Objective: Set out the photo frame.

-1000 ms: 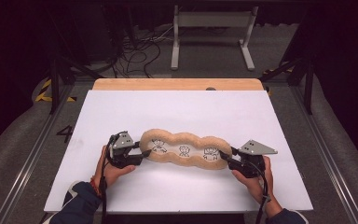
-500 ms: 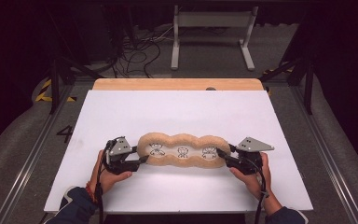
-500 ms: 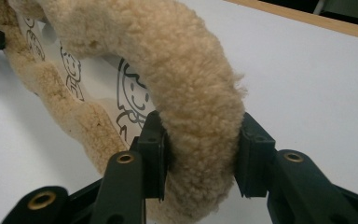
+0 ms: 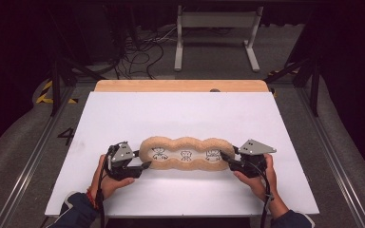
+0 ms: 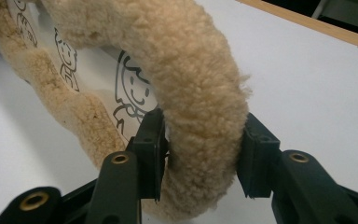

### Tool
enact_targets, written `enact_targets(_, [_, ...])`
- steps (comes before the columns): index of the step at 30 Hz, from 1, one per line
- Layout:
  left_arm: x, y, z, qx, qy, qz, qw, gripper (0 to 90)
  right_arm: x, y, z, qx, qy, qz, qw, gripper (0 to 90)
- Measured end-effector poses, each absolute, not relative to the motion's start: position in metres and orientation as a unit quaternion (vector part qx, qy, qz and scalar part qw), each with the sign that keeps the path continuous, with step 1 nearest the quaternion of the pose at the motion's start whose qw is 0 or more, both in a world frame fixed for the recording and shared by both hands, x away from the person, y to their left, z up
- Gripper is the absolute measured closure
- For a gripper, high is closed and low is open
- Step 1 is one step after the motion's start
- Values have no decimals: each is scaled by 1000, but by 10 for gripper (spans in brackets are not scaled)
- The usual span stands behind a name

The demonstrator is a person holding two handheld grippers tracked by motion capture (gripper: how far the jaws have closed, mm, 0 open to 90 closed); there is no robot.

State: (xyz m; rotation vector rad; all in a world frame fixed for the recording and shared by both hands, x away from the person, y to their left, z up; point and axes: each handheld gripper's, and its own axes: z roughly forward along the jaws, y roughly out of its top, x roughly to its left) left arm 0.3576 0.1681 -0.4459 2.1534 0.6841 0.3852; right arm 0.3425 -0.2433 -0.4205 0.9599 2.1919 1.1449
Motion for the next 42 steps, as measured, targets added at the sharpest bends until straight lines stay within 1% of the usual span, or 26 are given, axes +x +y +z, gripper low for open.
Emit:
enact_targets(5, [356,169,-446,857,266,156,413,415,341,-245,-418,351,802,416,245,529])
enact_targets(7, [356,169,-445,858,264,162,410,387,340,-247,-416,351,801,418,247,507])
enact_targets(8, [355,169,-444,859,261,169,407,358,340,-249,-415,353,800,417,248,483])
enact_targets(11, [353,168,-443,862,254,178,402,332,339,-250,-414,354,800,413,252,462])
enact_targets(17, [350,168,-442,863,244,185,401,238,335,-248,-411,348,808,400,256,332])
enact_targets(20, [349,170,-442,861,245,186,405,175,336,-249,-411,345,812,396,255,249])
enact_targets(22, [348,173,-441,858,247,188,409,158,336,-251,-411,349,811,394,255,209])
enact_targets(23, [348,174,-441,860,244,190,407,140,335,-251,-412,351,812,391,254,166])
enact_targets(24, [347,175,-441,860,243,192,405,120,334,-252,-412,350,813,392,252,147])
enact_targets(30, [345,182,-441,854,247,195,414,96,328,-255,-412,337,816,395,254,99])
enact_targets(34, [341,185,-442,854,240,195,419,90,324,-256,-413,329,821,391,254,94])
enact_targets(42, [333,193,-446,866,225,195,401,84,316,-257,-413,318,834,367,264,100])
